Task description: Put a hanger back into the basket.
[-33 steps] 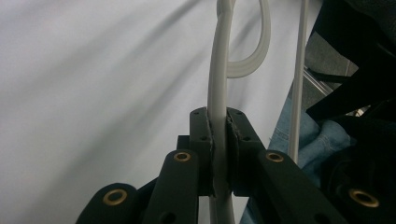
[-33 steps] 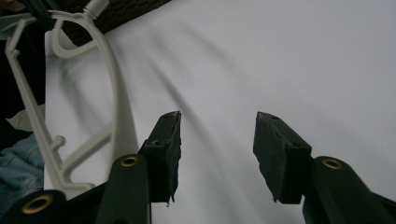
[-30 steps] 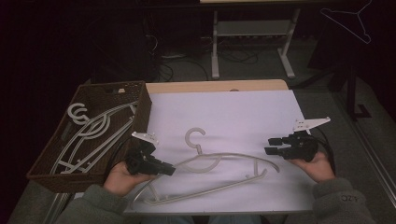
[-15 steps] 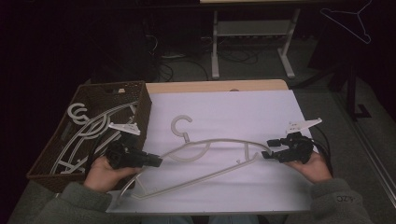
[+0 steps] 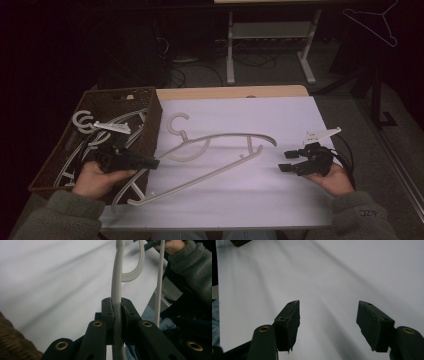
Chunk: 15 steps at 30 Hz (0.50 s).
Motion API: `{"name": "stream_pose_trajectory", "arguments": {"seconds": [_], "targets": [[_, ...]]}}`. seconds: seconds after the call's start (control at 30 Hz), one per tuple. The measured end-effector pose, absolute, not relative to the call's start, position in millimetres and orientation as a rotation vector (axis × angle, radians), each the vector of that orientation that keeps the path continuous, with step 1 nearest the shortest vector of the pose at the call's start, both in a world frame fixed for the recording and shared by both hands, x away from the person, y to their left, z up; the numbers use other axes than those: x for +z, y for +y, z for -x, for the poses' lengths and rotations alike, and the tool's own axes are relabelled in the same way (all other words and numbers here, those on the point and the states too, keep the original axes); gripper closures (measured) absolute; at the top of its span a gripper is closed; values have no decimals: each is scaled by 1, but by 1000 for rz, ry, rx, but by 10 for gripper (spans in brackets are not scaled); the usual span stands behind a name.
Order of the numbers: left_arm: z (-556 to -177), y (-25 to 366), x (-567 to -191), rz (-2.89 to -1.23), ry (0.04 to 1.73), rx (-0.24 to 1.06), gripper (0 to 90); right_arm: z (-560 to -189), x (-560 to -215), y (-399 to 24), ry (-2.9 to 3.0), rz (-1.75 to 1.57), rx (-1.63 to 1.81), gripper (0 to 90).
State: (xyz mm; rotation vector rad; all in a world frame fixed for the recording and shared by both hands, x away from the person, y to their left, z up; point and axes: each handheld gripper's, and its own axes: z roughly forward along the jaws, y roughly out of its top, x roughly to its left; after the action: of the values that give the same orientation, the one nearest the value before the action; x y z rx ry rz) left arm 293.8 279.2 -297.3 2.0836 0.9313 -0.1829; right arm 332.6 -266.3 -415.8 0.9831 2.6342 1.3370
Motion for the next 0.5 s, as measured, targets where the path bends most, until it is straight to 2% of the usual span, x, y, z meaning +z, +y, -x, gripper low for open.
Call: {"name": "stream_pose_trajectory", "arguments": {"seconds": [0.5], "targets": [[-302,327,-279,-1999,1010,-131,824,-331,-415,-263,2642,-980,1319,311]]}}
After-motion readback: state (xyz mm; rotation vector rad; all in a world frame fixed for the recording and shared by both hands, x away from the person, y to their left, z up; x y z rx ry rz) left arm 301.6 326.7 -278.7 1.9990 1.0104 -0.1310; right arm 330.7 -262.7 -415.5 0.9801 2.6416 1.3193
